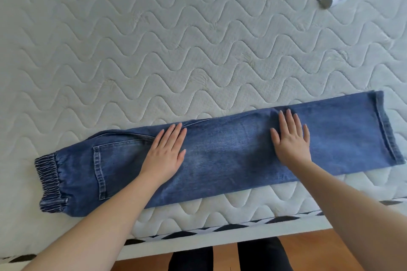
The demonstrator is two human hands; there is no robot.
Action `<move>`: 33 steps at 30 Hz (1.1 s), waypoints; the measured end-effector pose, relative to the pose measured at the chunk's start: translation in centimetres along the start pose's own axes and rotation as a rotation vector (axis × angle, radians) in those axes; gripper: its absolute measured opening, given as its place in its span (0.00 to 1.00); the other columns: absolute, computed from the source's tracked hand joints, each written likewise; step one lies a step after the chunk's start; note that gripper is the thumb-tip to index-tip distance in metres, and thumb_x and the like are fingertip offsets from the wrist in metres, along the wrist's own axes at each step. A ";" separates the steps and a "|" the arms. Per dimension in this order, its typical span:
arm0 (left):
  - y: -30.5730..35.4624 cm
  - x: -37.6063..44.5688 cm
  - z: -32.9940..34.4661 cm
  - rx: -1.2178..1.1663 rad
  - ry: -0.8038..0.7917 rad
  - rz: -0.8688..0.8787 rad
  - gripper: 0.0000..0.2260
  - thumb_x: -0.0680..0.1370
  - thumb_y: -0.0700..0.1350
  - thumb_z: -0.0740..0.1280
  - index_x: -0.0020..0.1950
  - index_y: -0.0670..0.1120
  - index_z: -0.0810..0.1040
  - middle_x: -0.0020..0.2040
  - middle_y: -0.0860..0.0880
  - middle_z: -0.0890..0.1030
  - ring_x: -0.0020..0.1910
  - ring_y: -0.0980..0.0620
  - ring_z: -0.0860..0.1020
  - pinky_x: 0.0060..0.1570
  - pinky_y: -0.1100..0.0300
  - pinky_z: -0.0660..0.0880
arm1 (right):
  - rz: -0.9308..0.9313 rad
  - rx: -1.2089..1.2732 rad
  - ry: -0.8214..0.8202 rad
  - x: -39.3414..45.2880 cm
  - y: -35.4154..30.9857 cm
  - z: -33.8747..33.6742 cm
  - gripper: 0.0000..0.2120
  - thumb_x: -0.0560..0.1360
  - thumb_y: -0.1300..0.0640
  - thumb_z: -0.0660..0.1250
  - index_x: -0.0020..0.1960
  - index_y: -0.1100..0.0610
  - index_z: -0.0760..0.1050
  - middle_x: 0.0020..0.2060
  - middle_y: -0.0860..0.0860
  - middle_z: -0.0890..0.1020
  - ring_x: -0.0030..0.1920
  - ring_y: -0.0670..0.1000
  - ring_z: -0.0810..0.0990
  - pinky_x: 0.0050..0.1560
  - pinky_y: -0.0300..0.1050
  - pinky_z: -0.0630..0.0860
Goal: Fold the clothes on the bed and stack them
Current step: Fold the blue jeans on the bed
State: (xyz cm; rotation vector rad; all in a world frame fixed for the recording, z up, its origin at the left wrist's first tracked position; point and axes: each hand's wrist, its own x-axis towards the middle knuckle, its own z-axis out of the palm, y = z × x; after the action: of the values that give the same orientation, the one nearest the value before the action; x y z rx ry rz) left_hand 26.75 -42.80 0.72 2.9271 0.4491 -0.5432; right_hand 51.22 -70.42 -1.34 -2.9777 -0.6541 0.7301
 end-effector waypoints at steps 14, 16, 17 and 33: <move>15.8 8.5 -2.1 -0.010 -0.106 0.359 0.27 0.83 0.50 0.54 0.81 0.49 0.51 0.81 0.46 0.52 0.80 0.47 0.51 0.78 0.49 0.50 | 0.269 0.266 0.085 -2.0 13.4 -2.4 0.33 0.80 0.49 0.60 0.80 0.49 0.48 0.79 0.48 0.53 0.79 0.51 0.49 0.77 0.51 0.46; 19.0 9.9 -1.9 0.017 -0.126 0.405 0.28 0.84 0.51 0.52 0.81 0.52 0.44 0.81 0.47 0.46 0.80 0.48 0.46 0.78 0.50 0.44 | 0.338 0.281 0.088 -1.7 16.1 -3.2 0.35 0.79 0.50 0.62 0.80 0.50 0.47 0.79 0.48 0.53 0.79 0.51 0.49 0.77 0.52 0.47; 20.5 10.7 -2.0 0.035 -0.129 0.423 0.29 0.83 0.51 0.53 0.81 0.53 0.43 0.81 0.48 0.44 0.80 0.48 0.45 0.78 0.50 0.43 | 0.365 0.299 0.092 -1.4 17.3 -3.6 0.36 0.79 0.51 0.62 0.80 0.51 0.47 0.79 0.48 0.52 0.79 0.51 0.50 0.77 0.52 0.47; 27.0 16.1 -1.3 0.241 -0.278 0.382 0.43 0.77 0.65 0.62 0.79 0.55 0.35 0.80 0.46 0.34 0.79 0.43 0.40 0.77 0.46 0.46 | 0.447 0.587 -0.072 6.8 26.9 -7.2 0.24 0.76 0.45 0.67 0.67 0.56 0.69 0.59 0.57 0.78 0.56 0.59 0.76 0.55 0.52 0.72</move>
State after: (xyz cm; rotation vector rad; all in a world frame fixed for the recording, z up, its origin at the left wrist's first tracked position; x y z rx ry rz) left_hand 49.98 -63.87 -2.04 2.9729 -0.2189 -0.9797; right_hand 70.52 -91.64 -0.68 -2.5531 0.2210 0.8610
